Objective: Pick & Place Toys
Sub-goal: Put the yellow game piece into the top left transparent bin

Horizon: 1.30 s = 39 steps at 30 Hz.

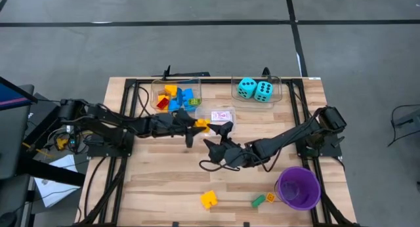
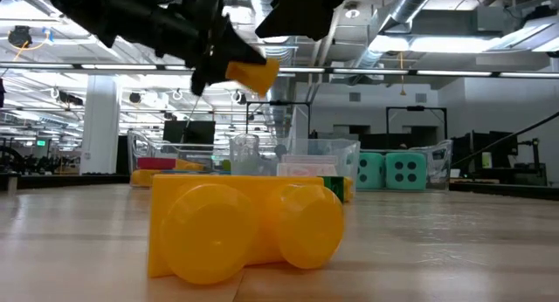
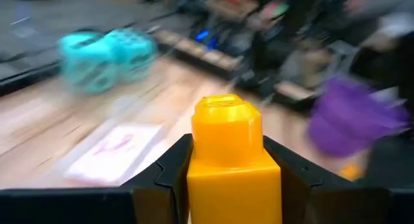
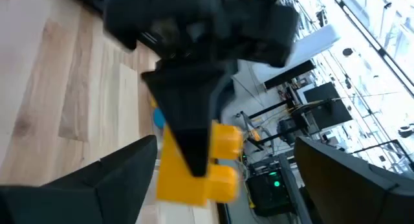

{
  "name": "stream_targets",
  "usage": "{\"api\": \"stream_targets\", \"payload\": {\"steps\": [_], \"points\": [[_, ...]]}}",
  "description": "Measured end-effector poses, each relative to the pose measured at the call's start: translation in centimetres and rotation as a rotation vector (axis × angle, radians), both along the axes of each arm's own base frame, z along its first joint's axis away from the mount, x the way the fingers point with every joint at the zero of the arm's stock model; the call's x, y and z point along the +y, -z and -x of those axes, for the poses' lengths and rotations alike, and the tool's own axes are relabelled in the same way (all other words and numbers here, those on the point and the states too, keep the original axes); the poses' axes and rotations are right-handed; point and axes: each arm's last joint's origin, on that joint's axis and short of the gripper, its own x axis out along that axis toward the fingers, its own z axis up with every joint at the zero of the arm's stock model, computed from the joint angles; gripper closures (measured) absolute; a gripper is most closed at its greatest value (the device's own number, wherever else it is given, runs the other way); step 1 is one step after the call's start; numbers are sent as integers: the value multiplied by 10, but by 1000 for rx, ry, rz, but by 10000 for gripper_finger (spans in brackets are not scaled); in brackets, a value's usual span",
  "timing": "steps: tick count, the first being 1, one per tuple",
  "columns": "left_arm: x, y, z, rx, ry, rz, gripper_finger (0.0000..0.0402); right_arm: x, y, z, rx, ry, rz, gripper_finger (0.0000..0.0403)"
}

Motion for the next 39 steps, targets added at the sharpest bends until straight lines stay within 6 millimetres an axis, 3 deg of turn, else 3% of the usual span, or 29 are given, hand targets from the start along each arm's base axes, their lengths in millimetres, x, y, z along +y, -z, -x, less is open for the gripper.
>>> {"api": "stream_targets", "payload": {"steps": [5,14,20,32,39], "points": [[9,-7,13,63,-141,-73,268,7,1,4,3,13,14,39],[21,-30,55,200,-433,-229,268,21,3,13,-15,75,18,39],[46,-27,67,297,-558,-241,265,29,5,18,-45,92,-13,39],[122,12,51,384,-576,-180,263,40,12,29,-55,119,-41,39],[148,28,44,331,-559,-162,262,45,14,33,-59,117,-63,39]]}}
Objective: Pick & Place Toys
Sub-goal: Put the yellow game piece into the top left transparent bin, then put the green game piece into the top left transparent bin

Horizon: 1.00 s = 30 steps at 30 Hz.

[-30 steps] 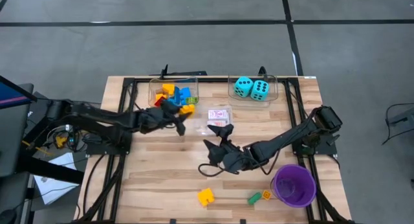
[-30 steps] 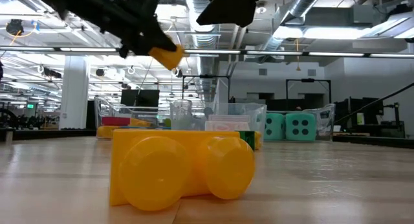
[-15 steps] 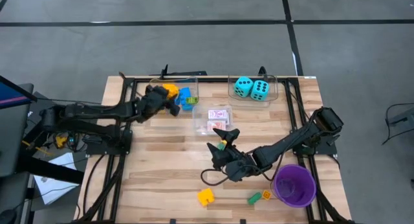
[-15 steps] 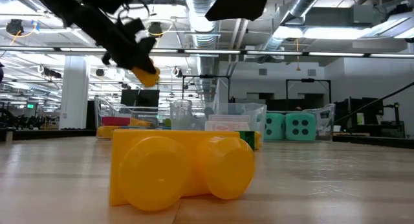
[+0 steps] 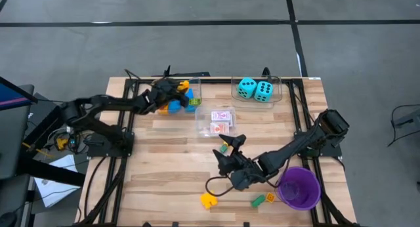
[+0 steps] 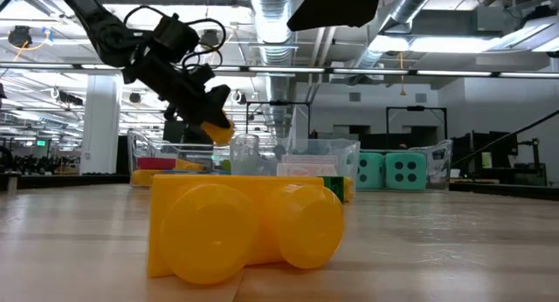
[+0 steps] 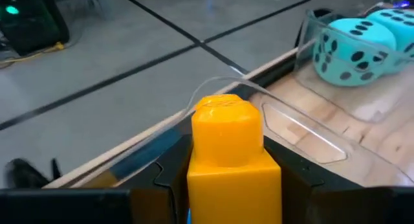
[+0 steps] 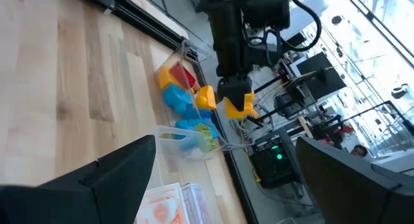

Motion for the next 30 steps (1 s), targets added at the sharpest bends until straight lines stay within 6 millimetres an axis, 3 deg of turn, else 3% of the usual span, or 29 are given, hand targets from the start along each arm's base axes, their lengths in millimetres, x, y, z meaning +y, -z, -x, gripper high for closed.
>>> {"api": "stream_targets", "payload": {"steps": [7,17,30], "points": [[6,0,-1,-42,24,-4,258,4,1,3,-13,-7,-18,39],[6,-1,-1,-63,26,-5,214,3,1,3,-21,1,-30,39],[6,-1,-1,-63,25,-4,190,2,1,3,-33,34,-8,39]]}}
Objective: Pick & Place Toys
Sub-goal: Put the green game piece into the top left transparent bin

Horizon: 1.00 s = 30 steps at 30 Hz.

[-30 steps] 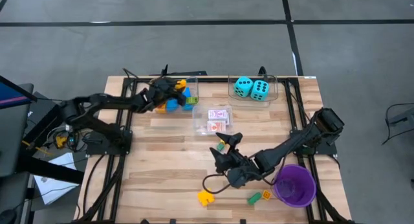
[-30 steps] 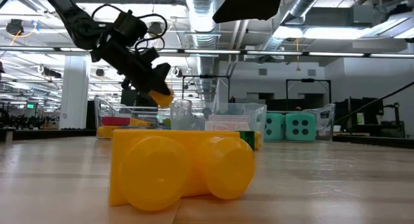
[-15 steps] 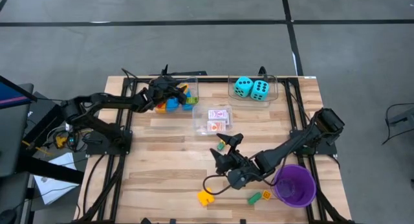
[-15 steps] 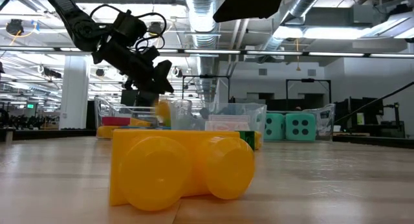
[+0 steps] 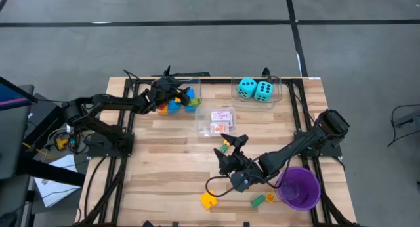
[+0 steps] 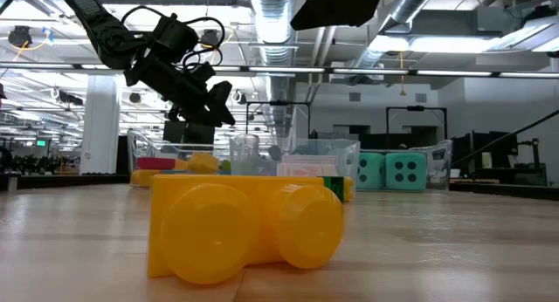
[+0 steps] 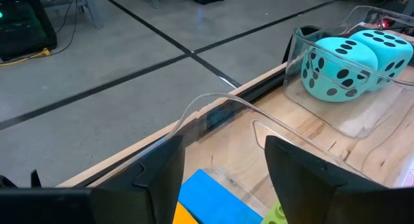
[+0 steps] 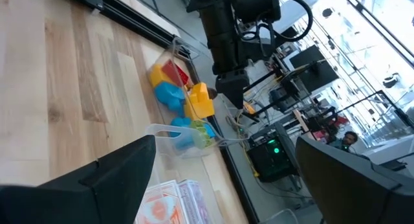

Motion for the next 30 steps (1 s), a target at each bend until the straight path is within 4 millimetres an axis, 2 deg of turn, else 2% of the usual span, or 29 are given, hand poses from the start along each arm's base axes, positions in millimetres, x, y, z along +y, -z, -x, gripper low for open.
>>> {"api": "stream_targets", "payload": {"steps": [9,13,17,24,30], "points": [[0,0,0,-1,0,-1,192,-1,0,0,-17,9,-17,39],[-1,-5,1,-24,0,-16,192,-8,2,-2,-85,45,-104,39],[-7,-23,4,-90,13,-57,192,-24,6,-5,-160,71,-338,39],[-30,-70,19,-256,58,-156,192,-52,23,-12,-159,154,-736,39],[-52,-101,35,-348,119,-260,192,-46,23,-11,-237,195,-910,50]]}}
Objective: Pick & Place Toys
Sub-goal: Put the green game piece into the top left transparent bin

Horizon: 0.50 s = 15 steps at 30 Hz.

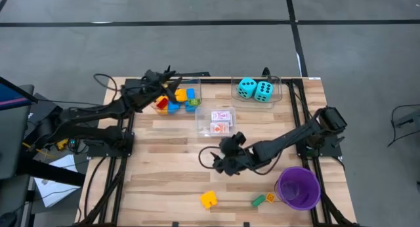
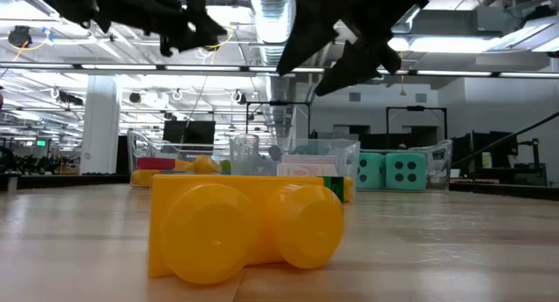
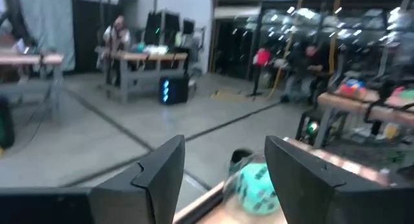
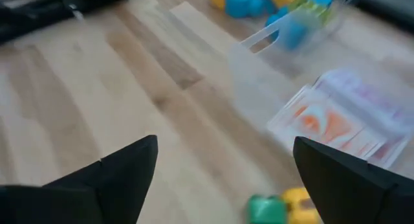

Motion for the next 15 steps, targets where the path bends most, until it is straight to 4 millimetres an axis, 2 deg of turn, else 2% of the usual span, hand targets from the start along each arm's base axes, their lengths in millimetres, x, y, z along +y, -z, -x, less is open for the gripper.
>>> {"api": "stream_targets", "payload": {"steps": [4,9,13,15], "points": [[-12,-14,9,-42,31,-60,192,9,0,3,-57,53,-112,53],[-21,-24,16,-93,55,-93,192,9,3,7,-105,170,-226,54],[-23,-27,16,-123,62,-106,192,12,20,6,-125,281,-264,54],[-23,-28,17,-134,62,-110,192,14,32,0,-160,335,-310,54]]}}
